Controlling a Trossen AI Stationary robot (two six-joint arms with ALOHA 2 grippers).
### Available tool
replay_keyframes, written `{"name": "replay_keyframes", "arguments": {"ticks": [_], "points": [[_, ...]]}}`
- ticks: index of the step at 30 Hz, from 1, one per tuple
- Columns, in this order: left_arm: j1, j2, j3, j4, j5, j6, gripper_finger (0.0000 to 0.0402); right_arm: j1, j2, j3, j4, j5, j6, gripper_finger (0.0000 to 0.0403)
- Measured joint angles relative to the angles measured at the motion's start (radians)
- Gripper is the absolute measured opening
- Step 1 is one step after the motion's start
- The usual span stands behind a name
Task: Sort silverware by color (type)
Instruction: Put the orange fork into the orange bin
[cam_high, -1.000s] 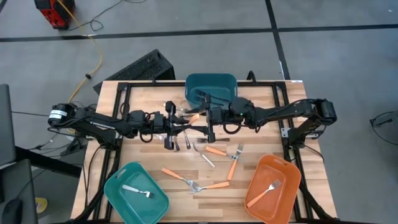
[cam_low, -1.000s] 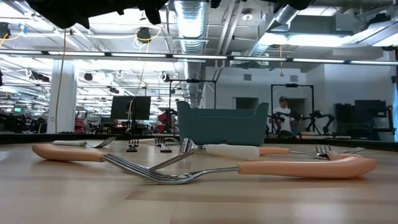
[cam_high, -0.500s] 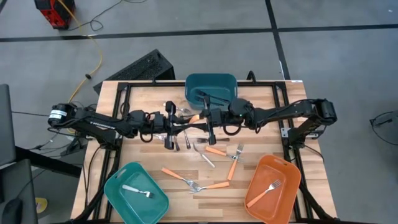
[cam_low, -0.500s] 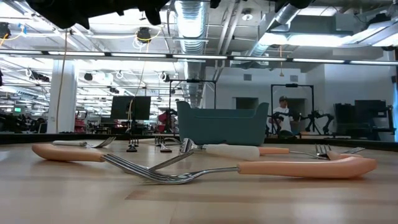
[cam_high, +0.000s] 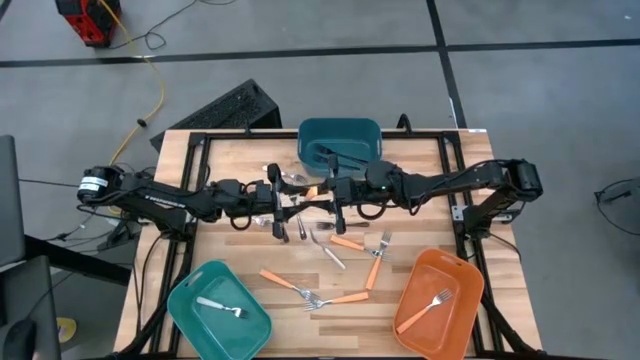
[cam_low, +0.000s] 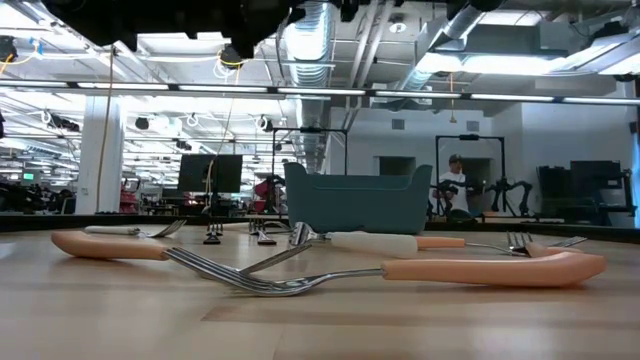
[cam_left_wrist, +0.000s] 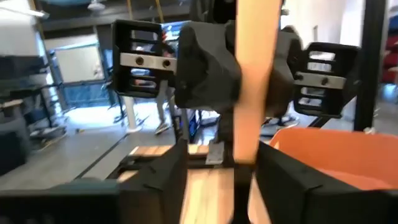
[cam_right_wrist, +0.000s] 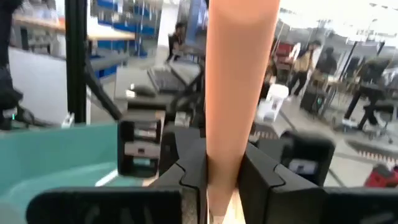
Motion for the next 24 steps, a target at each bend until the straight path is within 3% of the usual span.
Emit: {"name": "replay_keyframes", "arguments": {"ticks": [4,8,14,24], "points": [[0.000,0.000,0.000,-0.024,-0.044,0.000,0.0217,-0.014,0.000,0.000,-0.070,0.025,0.000,0.0084],[0.000,-0.005,0.000,-0.054,-0.048,-0.031,0.0240,-0.027,-0.017,-0.001,-0.196,0.080,-0.047,0.0084],[0.000,-0.009,0.000,-0.098,-0.048,-0.097,0.0243,-0.028,-0.068,0.001,-0.336,0.151,-0.133,0.0084],[0.000,-0.010,0.000,-0.124,-0.048,-0.128,0.0244,0.073,-0.228,0.002,-0.776,0.310,-0.147,0.0084]]}}
